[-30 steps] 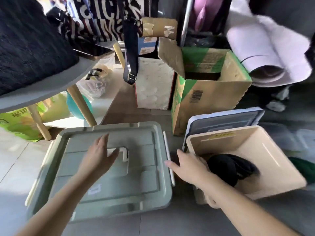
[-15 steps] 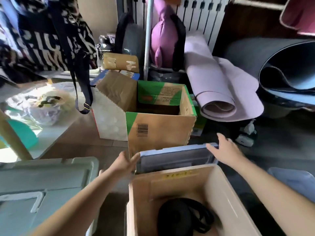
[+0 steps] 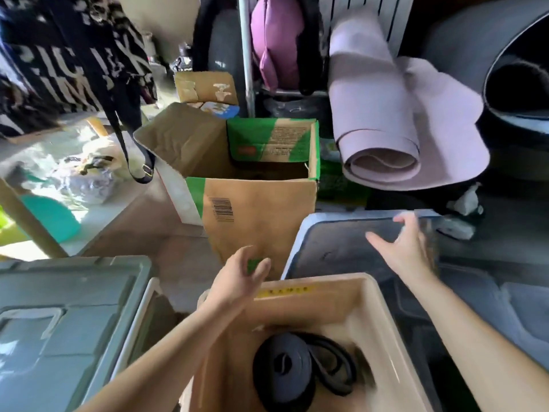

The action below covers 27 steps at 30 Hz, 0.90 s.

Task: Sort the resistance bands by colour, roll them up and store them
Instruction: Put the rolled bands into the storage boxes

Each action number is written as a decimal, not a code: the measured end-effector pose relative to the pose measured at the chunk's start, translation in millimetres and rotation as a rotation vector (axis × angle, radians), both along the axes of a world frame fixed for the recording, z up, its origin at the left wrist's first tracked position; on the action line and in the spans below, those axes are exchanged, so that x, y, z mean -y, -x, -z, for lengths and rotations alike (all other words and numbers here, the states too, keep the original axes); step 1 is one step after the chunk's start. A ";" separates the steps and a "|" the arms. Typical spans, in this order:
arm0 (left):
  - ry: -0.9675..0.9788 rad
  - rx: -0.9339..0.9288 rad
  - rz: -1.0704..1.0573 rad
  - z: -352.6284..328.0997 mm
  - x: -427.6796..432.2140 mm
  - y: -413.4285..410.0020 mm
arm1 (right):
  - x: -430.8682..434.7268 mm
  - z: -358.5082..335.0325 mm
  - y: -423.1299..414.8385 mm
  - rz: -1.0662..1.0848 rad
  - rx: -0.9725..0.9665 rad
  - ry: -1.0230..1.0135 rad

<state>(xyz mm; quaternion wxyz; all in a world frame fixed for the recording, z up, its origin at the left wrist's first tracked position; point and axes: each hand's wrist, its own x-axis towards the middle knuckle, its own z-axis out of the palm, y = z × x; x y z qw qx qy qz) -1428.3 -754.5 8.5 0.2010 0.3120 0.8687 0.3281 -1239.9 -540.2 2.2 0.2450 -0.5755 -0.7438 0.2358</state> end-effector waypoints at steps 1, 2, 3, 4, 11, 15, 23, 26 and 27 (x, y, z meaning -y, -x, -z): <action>0.045 -0.029 0.042 2.9 -5.9 -5.5 | -10.0 3.0 -8.6 -0.025 0.141 -0.059; 0.049 -0.054 0.077 6.1 -11.6 -11.4 | -19.9 5.9 -14.8 -0.076 0.253 -0.073; 0.025 -0.053 0.111 5.6 -17.1 -18.6 | -27.6 5.1 -16.7 -0.155 0.341 -0.066; -0.011 -0.036 0.142 7.1 -23.6 -23.9 | -35.7 5.2 -15.2 -0.245 0.424 -0.058; 0.112 -0.166 0.085 19.7 -51.7 -24.6 | -47.0 9.1 9.7 -0.467 0.532 -0.329; -0.002 -0.328 0.140 10.1 -53.2 -6.4 | -41.2 11.0 5.2 -0.393 0.506 -0.527; -0.291 -0.528 0.276 -42.6 47.9 14.6 | -14.1 -18.9 -42.4 -0.441 0.194 -0.455; -0.355 -0.442 0.263 -49.6 104.2 10.3 | 20.0 -22.0 -57.3 -0.572 0.050 -0.444; -0.372 -0.406 0.254 -49.0 120.0 5.3 | 31.6 -19.9 -62.1 -0.625 0.014 -0.469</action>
